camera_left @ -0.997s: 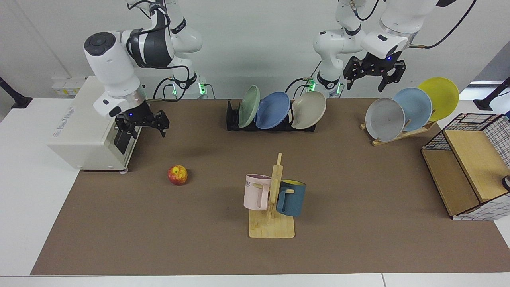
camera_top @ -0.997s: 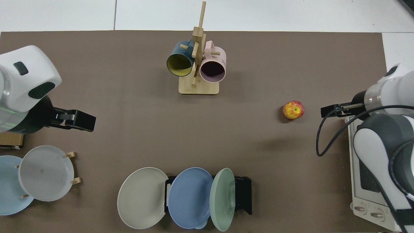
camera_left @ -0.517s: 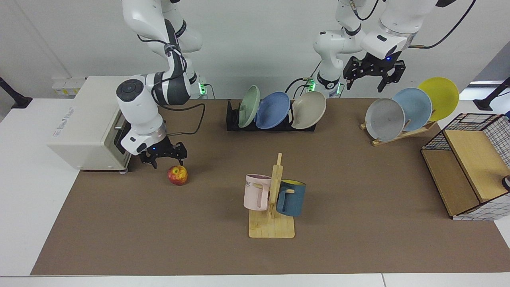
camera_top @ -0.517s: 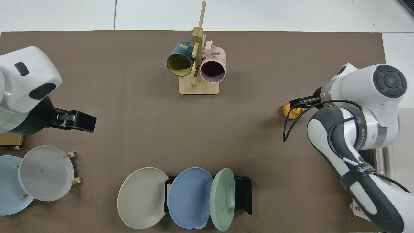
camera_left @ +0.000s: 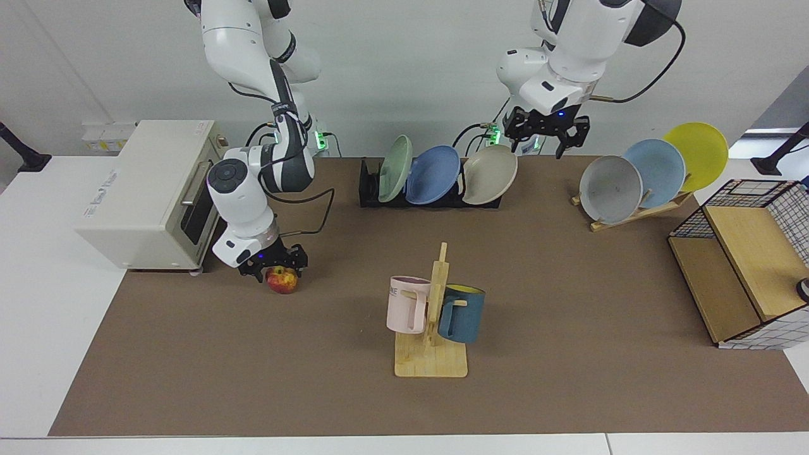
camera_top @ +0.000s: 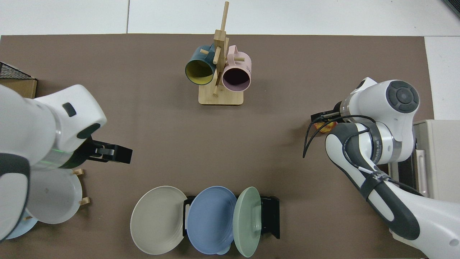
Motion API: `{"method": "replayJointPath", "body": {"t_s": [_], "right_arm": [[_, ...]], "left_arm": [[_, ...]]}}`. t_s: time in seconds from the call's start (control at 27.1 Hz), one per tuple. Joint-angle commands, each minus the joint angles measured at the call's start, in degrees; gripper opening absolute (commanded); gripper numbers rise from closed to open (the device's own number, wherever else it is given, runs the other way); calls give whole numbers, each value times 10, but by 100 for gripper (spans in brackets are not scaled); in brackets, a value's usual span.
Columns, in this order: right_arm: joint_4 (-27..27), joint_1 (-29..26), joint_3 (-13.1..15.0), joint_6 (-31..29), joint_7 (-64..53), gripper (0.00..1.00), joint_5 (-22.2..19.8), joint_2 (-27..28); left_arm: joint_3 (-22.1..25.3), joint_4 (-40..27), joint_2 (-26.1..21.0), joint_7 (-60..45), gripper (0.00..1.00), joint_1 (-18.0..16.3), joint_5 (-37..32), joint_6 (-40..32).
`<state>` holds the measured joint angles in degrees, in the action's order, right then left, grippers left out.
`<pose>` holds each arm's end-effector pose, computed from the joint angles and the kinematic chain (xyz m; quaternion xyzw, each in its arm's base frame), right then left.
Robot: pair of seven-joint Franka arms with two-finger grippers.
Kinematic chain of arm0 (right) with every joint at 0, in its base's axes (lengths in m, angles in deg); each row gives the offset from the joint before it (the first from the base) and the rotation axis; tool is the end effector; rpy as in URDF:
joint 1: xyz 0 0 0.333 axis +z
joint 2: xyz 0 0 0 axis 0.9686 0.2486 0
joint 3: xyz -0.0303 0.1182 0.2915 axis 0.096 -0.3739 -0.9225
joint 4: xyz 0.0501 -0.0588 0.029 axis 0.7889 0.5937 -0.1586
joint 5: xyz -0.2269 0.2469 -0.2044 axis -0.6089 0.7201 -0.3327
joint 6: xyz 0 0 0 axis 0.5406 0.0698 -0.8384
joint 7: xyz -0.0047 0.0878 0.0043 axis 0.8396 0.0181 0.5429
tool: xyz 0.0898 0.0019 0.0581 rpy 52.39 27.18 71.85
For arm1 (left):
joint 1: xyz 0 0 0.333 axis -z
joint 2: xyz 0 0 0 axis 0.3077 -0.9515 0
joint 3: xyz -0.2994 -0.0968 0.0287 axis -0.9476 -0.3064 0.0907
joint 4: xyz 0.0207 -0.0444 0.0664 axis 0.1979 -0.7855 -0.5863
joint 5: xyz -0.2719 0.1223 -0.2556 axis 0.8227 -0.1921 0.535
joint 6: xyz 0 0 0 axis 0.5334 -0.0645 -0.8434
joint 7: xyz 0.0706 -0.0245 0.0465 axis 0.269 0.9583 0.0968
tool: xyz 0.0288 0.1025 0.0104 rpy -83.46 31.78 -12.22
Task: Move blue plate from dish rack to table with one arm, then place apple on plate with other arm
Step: 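Grasp the blue plate in the dish rack with the left gripper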
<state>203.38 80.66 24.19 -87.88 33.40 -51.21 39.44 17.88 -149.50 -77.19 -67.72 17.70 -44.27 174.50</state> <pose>0.6053 0.0546 0.3195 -0.9977 -0.0586 -0.0331 0.0126 0.4792 -0.1755 0.5946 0.9915 -0.1203 -0.0465 0.0158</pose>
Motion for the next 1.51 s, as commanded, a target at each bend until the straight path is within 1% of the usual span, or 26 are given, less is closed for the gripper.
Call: {"method": "replayJointPath", "body": {"t_s": [0.0,0.07,0.15,0.18,0.26,0.41,0.48,0.63,0.85,0.89,0.92,1.0,1.03,1.07,1.14,1.18,1.26,1.33,1.4,1.48], "right_arm": [[21,-4,-1,-18,-14,100,10,-2],[24,-4,-1,-27,-14,100,10,-1],[25,-4,-1,-29,-14,100,10,0],[25,-4,-1,-29,-14,100,10,1],[25,-4,-1,-31,-14,100,10,3],[25,-2,-1,-44,-12,100,10,8],[25,-2,-1,-45,-11,100,10,9],[25,-3,-1,-49,-13,100,10,11],[25,-3,-1,-49,-14,99,10,12],[25,-3,-1,-50,-15,94,10,13],[25,-4,-1,-50,-16,80,10,13],[25,-3,-1,-50,-20,33,10,13],[25,-2,-1,-50,-20,18,10,13],[24,-2,-1,-50,-20,9,10,13],[23,-2,-1,-50,-20,0,10,15],[23,-1,-1,-50,-20,0,10,15],[23,0,-1,-50,-20,0,10,15],[23,-1,-1,-50,-20,0,10,15],[23,0,-1,-50,-20,0,10,15],[23,0,-1,-50,-19,0,10,15]], "left_arm": [[-32,-125,59,-3,100,3,37,66],[-45,-179,91,0,100,2,44,109],[-47,-226,128,6,100,2,71,148],[-47,-243,141,6,100,2,91,159],[-49,-262,152,6,100,3,123,166],[-70,-293,152,7,100,4,147,173],[-89,-313,152,7,100,3,153,199],[-98,-338,145,8,100,4,172,234],[-149,-406,136,8,100,5,204,344],[-159,-411,135,8,100,4,215,353],[-164,-412,135,8,100,4,222,353],[-169,-412,135,-1,100,4,229,353],[-173,-412,136,-5,99,5,232,351],[-181,-413,138,-10,99,4,233,349],[-196,-413,143,-24,99,4,233,348],[-201,-413,144,-28,96,4,233,347],[-205,-413,145,-32,82,4,233,344],[-206,-413,145,-34,66,5,233,340],[-206,-413,145,-39,48,5,233,338],[-206,-412,145,-39,37,6,233,337]]}}
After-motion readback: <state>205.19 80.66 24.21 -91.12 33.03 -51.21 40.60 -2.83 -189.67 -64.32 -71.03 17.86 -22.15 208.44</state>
